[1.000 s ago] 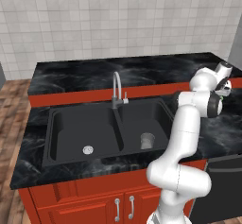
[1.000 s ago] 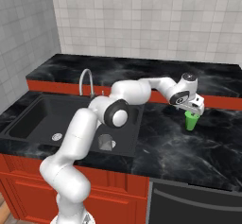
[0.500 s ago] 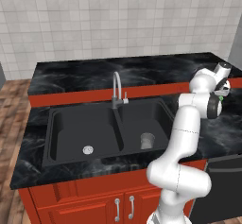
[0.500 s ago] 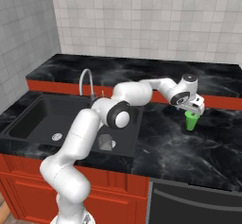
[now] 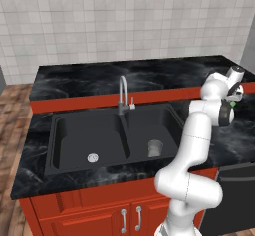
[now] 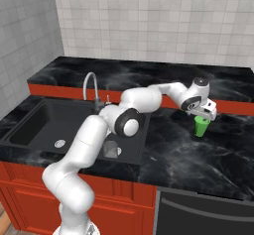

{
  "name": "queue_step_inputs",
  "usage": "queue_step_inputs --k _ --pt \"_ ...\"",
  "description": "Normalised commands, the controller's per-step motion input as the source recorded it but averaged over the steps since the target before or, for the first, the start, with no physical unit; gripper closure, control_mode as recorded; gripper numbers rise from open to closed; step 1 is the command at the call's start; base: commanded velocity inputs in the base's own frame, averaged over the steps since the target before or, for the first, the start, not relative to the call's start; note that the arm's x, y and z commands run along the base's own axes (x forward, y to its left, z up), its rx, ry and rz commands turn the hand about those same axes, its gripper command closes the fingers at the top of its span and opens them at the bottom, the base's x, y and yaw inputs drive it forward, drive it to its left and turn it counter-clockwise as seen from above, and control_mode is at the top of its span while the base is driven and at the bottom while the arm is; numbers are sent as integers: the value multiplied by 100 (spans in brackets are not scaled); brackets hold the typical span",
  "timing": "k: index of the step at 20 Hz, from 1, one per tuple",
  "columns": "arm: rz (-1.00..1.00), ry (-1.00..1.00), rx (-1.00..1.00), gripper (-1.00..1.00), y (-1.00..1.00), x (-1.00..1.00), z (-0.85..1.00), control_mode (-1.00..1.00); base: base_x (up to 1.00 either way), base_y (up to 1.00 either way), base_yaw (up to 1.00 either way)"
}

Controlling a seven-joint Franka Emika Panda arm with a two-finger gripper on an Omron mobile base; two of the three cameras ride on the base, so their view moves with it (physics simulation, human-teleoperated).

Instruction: Move any existing items from the left basin to the right basin for drying. Then move the cup from the counter to the left basin of the sink for washing.

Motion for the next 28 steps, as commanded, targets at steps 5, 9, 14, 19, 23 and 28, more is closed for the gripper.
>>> queue_step_inputs --k 5,9,14,19,23,28 --pt "0 0 0 -100 -5 5 -3 -100 0 0 0" --pt "0 0 0 -100 -2 5 -6 -100 0 0 0" --pt "0 0 0 -100 -1 0 -6 -100 0 0 0" --pt "0 0 0 -100 0 -14 -11 -100 0 0 0" --pt "0 0 0 -100 0 -16 -12 -100 0 0 0" --pt "0 0 0 -100 0 -8 -12 -100 0 0 0"
